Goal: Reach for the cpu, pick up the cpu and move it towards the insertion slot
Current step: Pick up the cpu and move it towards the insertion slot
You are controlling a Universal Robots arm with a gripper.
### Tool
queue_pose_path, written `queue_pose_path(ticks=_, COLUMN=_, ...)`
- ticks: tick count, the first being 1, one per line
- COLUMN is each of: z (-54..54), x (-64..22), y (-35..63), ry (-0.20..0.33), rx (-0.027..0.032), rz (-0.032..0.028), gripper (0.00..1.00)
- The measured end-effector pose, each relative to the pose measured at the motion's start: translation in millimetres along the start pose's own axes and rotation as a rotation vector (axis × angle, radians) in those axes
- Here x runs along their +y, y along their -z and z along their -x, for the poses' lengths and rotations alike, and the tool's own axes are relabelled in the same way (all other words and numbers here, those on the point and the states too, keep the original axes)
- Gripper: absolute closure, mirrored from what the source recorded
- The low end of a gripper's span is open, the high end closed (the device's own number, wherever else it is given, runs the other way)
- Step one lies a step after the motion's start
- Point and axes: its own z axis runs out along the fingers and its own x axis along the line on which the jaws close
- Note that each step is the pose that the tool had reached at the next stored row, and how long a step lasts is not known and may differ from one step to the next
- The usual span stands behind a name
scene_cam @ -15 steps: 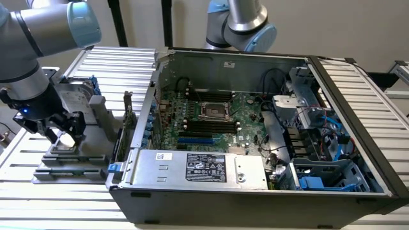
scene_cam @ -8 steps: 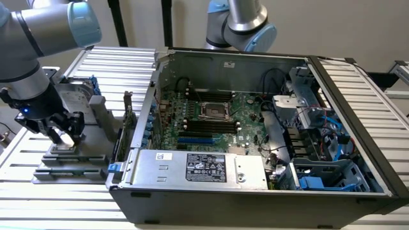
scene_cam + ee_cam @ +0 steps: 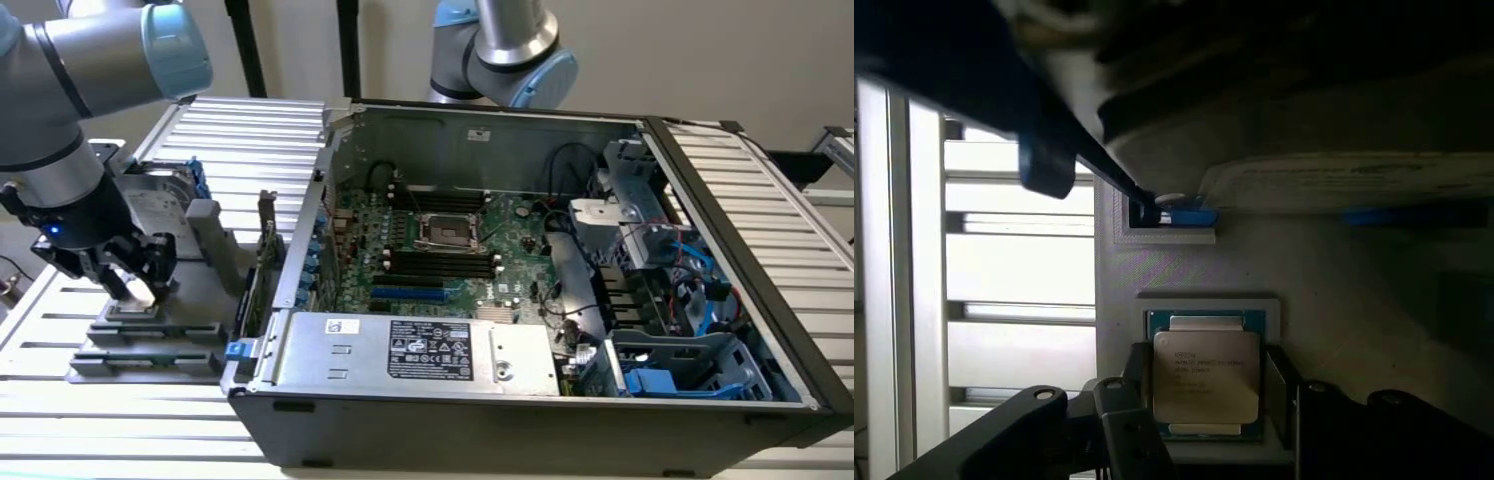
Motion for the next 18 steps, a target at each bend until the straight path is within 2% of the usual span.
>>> queue_pose_path(ticks=3, z=0.0, x=0.1, y=1.0, ry=0.000, rx=-0.0002, rz=0.0002, gripper=0.45)
queue_pose_path(ticks=8, z=0.2, x=0.1, y=10.8, ry=0.000, rx=0.0023, rz=0.0000, gripper=0.46)
queue_pose_path(ticks=18, z=5.5, x=-0.1, y=55.0, ry=0.000, rx=0.0115, rz=0.0001, gripper=0.46)
